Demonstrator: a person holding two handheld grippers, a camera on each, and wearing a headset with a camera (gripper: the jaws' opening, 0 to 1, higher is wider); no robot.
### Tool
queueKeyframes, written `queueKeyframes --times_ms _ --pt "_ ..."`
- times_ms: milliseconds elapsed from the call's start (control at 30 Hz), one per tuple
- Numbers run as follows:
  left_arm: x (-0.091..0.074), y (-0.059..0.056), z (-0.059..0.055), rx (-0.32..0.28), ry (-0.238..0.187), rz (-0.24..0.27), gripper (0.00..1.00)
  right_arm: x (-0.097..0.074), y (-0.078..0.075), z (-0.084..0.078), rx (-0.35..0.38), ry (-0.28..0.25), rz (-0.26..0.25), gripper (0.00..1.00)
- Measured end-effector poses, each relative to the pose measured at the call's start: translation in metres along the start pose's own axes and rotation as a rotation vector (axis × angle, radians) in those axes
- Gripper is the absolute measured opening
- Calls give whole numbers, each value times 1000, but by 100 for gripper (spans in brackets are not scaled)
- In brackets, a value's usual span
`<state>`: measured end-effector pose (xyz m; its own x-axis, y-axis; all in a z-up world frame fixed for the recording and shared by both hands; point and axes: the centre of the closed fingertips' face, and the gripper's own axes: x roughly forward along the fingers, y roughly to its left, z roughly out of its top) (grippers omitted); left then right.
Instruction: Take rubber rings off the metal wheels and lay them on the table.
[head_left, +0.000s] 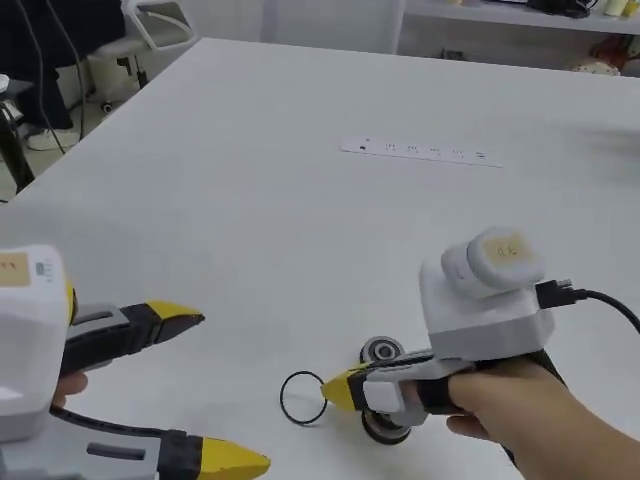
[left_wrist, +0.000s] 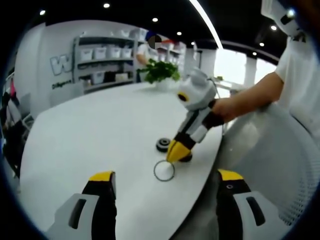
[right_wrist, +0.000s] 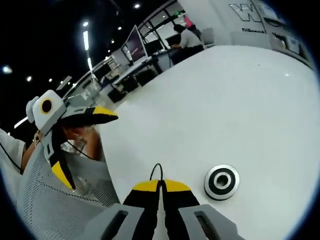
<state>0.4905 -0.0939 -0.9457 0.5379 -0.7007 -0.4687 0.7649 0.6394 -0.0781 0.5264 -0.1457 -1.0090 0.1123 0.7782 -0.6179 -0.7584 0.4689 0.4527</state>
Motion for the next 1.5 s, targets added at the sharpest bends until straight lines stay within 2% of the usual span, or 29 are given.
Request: queueKeyframes --times_ms 100,367,633,833,967,1200,1300,1333,1400,1500 --pt "0 0 0 2 3 1 83 0 0 0 -2 -3 0 2" --pt "0 -2 -2 7 17 -1 83 1 -3 -5 -102 36 -42 6" --pt "0 -3 -4 14 30 -4 82 -3 -5 -1 -103 25 -44 7" --pt "1 -5 -4 23 38 -13 82 -13 -6 7 -105 -2 -51 8" --pt "2 -6 -5 27 40 -20 82 -20 -4 14 -134 -33 -57 9" --pt "2 -8 -5 35 40 -28 82 -30 7 24 -237 -49 -36 12" --pt "2 -8 -5 40 43 -31 82 -36 12 32 -335 -78 -36 11" --pt "2 -9 -5 40 44 -32 82 -38 15 35 -327 -101 -42 11" --pt "3 -9 -5 41 45 -34 82 -43 21 37 -359 -102 -21 13" --pt "3 -10 -6 44 48 -38 82 -53 25 43 -364 -141 -3 15"
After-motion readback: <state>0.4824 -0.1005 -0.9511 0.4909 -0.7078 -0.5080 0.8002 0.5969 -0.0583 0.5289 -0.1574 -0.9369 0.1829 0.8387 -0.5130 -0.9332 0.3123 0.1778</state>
